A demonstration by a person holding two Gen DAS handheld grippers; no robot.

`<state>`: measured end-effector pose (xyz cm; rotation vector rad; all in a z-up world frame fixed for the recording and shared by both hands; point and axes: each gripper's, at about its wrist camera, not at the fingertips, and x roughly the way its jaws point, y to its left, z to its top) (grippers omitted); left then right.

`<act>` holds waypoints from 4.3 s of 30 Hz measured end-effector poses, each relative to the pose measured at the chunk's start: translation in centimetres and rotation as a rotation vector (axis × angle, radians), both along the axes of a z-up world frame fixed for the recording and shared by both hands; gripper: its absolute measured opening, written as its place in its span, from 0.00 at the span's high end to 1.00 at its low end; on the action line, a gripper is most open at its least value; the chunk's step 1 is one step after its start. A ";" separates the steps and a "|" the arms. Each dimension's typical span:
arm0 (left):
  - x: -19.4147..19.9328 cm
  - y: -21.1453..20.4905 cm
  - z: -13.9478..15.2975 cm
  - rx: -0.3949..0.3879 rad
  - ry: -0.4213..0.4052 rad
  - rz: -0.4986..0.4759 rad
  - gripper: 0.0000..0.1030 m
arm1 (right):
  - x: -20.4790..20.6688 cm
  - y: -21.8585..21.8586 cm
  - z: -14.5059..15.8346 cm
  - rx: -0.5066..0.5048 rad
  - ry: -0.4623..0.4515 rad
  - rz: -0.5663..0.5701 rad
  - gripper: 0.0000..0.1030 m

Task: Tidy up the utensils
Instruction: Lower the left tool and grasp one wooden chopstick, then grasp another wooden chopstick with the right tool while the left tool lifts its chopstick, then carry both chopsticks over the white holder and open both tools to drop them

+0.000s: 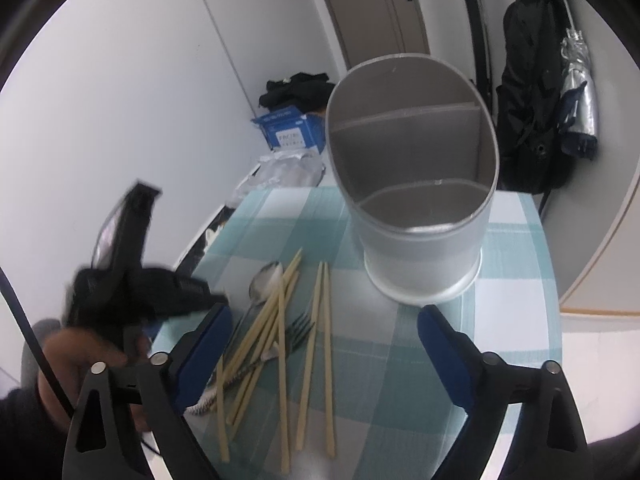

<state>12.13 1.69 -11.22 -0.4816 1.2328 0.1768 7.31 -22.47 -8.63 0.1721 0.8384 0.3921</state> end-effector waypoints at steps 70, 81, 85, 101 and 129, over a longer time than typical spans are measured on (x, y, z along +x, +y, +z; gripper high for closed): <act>-4.2 -5.6 19.6 -0.011 -0.650 -0.472 0.99 | -3.8 -5.6 11.6 0.124 -0.355 -0.001 0.96; 2.0 -7.7 22.9 -0.028 -0.719 -0.510 0.99 | 3.2 -8.6 19.4 0.087 -0.525 -0.028 0.95; 3.8 -8.6 22.9 0.000 -0.730 -0.534 0.99 | 5.8 -8.8 20.0 0.093 -0.571 -0.025 0.95; 7.9 -10.6 19.1 0.074 -0.618 -0.674 0.99 | 10.9 -8.4 15.2 0.067 -0.573 0.052 0.95; 5.7 -6.3 19.4 0.129 -0.537 -0.495 0.25 | 5.1 -7.9 13.8 0.047 -0.437 0.049 0.41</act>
